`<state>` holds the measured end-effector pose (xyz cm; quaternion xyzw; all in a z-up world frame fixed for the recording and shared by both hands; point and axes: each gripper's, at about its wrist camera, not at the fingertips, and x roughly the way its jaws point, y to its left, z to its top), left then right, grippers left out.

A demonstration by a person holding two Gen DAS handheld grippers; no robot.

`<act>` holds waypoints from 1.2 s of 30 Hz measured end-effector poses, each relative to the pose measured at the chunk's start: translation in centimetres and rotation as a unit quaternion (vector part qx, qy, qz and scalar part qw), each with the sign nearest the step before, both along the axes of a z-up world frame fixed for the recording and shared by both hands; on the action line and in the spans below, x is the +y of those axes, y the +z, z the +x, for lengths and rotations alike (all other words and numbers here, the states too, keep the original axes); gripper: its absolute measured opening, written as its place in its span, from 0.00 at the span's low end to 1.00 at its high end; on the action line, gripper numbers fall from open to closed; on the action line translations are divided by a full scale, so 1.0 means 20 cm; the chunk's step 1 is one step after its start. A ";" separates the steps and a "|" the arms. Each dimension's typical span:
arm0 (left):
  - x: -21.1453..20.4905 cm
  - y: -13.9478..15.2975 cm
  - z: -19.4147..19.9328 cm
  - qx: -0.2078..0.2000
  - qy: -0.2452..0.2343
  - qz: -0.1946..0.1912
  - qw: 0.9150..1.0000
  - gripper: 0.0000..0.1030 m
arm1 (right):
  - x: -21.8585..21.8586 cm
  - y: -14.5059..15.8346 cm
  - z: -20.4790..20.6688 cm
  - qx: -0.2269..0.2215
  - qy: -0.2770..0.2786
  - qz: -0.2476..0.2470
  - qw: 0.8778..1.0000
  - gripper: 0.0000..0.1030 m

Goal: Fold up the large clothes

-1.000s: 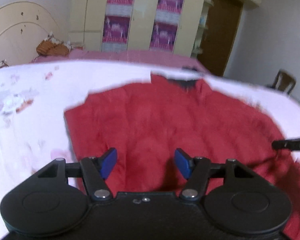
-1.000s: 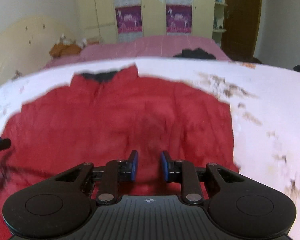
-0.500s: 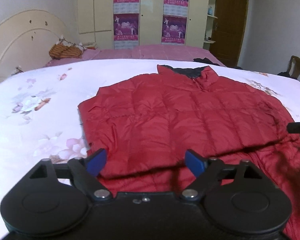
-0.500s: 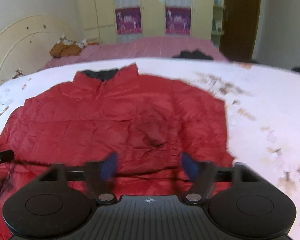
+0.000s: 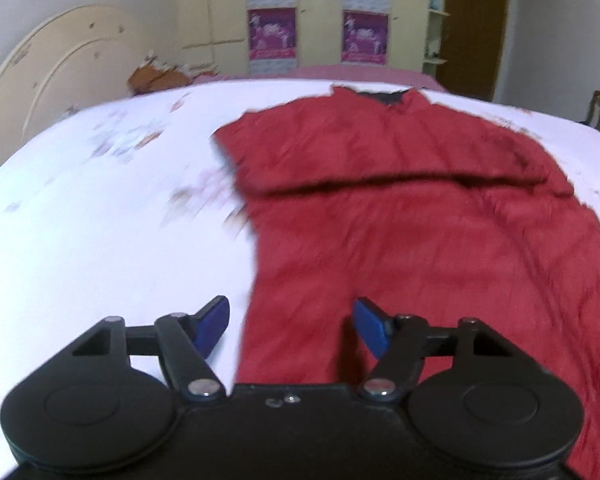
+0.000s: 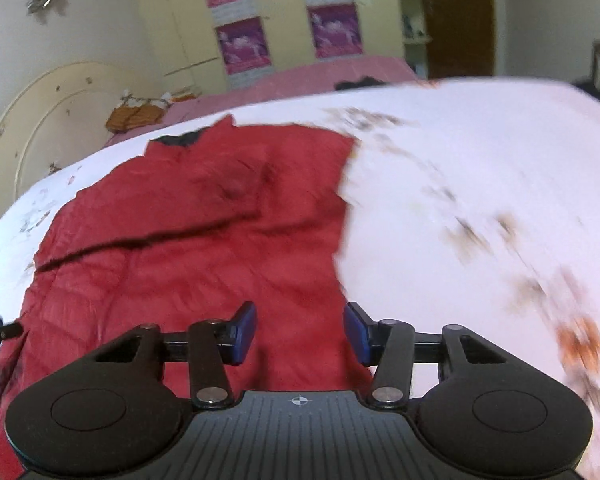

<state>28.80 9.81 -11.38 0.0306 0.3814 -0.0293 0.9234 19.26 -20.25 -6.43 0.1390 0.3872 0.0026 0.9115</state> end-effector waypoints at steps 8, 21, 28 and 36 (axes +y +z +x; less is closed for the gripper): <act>0.18 -0.01 -0.32 0.022 0.052 -0.067 0.996 0.56 | -0.20 -0.10 -0.37 0.037 -0.006 0.083 0.996 0.48; 0.38 -0.11 -0.63 0.051 0.084 -0.324 0.941 0.55 | -0.27 -0.20 -0.62 0.040 -0.001 0.200 0.979 0.48; 0.42 -0.20 -0.62 0.044 0.103 -0.429 0.896 0.52 | -0.34 -0.25 -0.59 0.028 -0.024 0.290 0.956 0.48; 0.36 -0.19 -0.57 0.023 0.105 -0.407 0.907 0.08 | -0.29 -0.25 -0.53 0.030 -0.018 0.281 0.959 0.12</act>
